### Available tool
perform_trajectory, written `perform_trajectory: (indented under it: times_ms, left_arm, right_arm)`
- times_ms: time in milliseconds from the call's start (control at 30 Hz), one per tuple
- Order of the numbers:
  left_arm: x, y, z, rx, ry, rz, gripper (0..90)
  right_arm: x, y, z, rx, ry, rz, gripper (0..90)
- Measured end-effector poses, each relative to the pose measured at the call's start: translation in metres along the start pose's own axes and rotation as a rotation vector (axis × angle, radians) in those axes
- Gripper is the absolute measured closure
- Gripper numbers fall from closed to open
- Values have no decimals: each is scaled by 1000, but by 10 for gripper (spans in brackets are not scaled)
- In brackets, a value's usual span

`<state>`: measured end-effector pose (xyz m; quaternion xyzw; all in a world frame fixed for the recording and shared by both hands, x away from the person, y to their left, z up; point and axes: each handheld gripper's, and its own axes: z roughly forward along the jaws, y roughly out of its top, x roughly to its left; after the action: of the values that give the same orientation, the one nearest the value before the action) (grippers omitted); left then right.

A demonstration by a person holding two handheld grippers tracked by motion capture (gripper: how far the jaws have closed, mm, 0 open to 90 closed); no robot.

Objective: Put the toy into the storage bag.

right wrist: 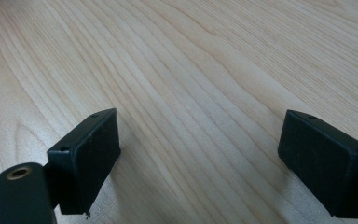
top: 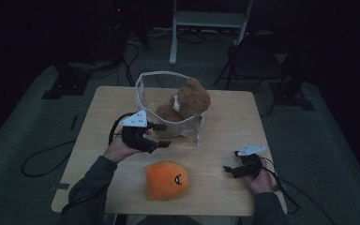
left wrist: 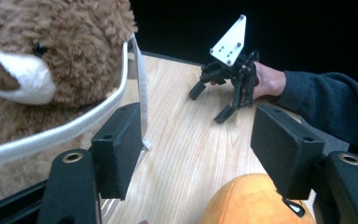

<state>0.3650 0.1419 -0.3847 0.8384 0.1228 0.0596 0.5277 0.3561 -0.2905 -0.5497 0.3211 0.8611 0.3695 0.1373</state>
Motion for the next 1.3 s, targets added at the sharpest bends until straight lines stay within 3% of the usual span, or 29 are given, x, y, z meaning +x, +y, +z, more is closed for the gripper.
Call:
perform_trajectory:
  times_ms: [833,1300]
  left_arm:
    - [-16,-25,2,27,-44,-34,339]
    - [-24,-30,4,26,-65,-41,338]
  right_arm:
    - [0,0,0,-1,-1,0,119]
    - [0,0,0,-1,-2,0,119]
